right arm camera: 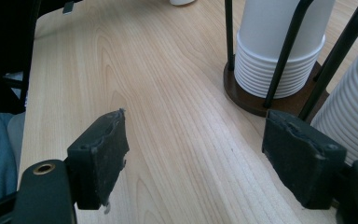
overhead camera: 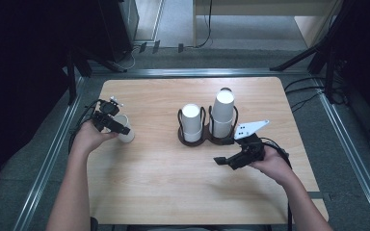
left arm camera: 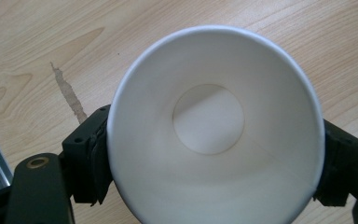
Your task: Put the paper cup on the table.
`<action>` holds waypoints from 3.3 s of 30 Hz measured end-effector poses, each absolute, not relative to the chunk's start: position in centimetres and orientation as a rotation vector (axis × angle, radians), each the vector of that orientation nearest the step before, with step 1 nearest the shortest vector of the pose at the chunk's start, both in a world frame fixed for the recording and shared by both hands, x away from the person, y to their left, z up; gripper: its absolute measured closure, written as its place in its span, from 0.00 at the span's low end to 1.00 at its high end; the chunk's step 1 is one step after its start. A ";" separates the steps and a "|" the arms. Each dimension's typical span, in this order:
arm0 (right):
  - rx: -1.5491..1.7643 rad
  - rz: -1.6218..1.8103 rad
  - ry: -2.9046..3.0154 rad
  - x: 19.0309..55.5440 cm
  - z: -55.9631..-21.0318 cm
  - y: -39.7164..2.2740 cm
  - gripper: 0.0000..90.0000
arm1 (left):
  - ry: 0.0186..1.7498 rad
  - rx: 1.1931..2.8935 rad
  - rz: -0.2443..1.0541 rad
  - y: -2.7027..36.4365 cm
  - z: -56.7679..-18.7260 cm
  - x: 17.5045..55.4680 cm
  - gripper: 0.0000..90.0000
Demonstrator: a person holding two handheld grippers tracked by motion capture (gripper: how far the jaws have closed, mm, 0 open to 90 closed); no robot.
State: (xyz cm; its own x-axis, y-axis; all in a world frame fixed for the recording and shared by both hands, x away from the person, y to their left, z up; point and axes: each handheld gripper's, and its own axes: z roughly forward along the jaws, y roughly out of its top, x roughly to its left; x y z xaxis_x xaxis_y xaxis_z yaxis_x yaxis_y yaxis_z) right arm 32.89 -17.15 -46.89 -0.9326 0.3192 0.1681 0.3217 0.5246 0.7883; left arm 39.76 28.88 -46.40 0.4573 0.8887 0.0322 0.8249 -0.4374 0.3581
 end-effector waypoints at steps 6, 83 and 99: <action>-0.578 -1.414 -2.741 32.9 -46.9 -17.2 0.25 | 1.472 2.405 0.297 28.9 -46.4 39.7 0.17; -0.580 -1.433 -2.792 32.8 -47.0 -17.7 0.25 | 1.087 2.103 0.225 21.4 -42.9 34.0 0.14; -0.625 -1.442 -2.795 32.8 -47.0 -17.4 0.25 | 0.938 2.157 0.163 16.7 -44.1 32.4 0.15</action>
State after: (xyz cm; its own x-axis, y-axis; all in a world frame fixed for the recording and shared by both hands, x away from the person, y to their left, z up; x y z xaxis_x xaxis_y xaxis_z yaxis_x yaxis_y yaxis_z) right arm 32.77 -17.40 -47.02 -0.9221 0.3683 0.1185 0.3100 0.5200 0.7959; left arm 32.35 16.70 -44.12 0.7216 0.6704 -0.1729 0.5727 -0.4377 0.6931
